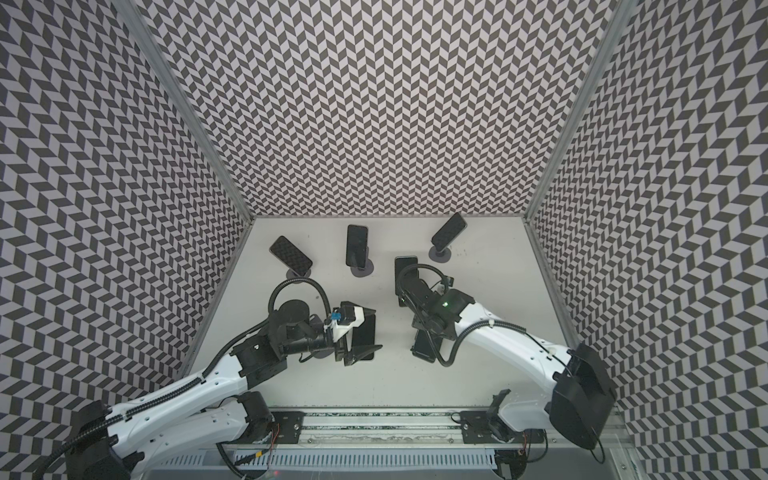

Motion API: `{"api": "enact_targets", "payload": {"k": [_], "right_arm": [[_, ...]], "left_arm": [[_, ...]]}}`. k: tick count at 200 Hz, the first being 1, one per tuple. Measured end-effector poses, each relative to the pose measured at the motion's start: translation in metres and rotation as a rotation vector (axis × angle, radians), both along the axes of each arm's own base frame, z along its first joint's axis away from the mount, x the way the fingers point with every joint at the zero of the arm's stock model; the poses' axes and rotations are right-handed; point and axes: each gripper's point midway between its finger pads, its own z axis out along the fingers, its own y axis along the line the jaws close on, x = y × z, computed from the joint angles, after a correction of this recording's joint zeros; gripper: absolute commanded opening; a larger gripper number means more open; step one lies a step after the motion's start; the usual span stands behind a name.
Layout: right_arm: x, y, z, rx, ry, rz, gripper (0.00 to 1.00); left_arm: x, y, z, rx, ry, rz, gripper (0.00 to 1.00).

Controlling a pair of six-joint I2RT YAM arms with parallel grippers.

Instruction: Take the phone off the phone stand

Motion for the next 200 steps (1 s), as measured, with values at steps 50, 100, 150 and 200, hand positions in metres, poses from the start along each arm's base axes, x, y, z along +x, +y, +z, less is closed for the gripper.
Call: {"api": "enact_targets", "payload": {"k": [50,100,150,200], "right_arm": [[0.000,0.000,0.001,-0.005,-0.003,0.020,0.52],[0.000,0.000,0.005,-0.003,-0.014,0.039,0.49],[0.000,0.000,0.011,0.003,-0.029,0.059,0.44],[0.001,0.001,0.016,0.016,-0.053,0.081,0.43]], "left_arm": [[0.001,-0.001,-0.004,0.010,0.008,0.001,0.84],[0.005,-0.005,-0.017,0.042,0.035,0.001,0.84],[0.006,-0.007,-0.019,0.048,0.041,0.000,0.84],[0.007,-0.008,-0.020,0.048,0.043,0.001,0.84]]}}
